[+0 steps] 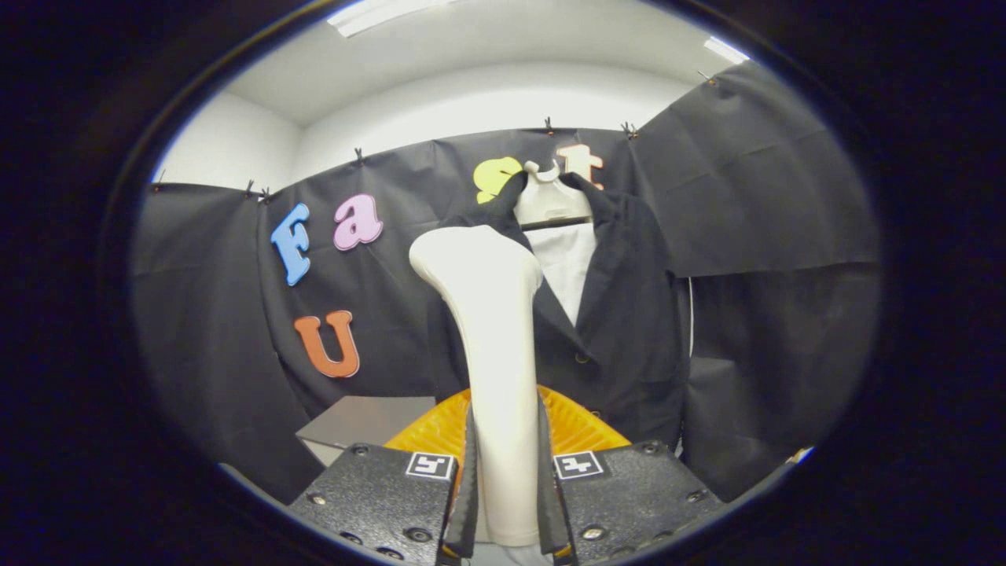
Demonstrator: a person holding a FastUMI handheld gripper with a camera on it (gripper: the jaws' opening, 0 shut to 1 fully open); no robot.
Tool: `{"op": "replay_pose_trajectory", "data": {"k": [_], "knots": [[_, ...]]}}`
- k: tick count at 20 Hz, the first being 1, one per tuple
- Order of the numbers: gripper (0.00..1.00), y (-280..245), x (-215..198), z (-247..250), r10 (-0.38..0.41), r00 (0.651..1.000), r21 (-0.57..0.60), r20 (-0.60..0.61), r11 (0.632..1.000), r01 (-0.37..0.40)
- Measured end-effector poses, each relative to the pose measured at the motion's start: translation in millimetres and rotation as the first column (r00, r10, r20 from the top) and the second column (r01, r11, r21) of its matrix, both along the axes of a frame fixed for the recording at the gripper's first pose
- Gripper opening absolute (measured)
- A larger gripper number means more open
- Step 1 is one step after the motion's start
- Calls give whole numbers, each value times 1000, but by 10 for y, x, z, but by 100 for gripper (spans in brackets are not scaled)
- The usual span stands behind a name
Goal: Iron the clothes twice with a garment steamer, once on the left side and once on the right side.
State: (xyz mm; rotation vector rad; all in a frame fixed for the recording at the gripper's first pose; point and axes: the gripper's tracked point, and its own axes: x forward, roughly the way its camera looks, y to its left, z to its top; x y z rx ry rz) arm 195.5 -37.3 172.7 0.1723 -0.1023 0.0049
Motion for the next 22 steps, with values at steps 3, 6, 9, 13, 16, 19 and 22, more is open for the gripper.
{"op": "replay_pose_trajectory", "data": {"k": [3,6,9,13,16,19,22], "knots": [[33,-171,247,-43,-23,1000,-18,-19,1000,22],[33,-229,545,-90,-26,999,-36,-39,999,24],[33,-269,862,-101,-28,998,-44,-55,999,25],[33,-328,1202,-103,-46,997,-64,-61,997,42],[33,-297,1340,-147,-51,996,-94,-71,995,44],[33,-325,1389,-212,-58,996,-112,-75,992,49],[33,-388,1397,-328,-65,994,-127,-87,990,53]]}}
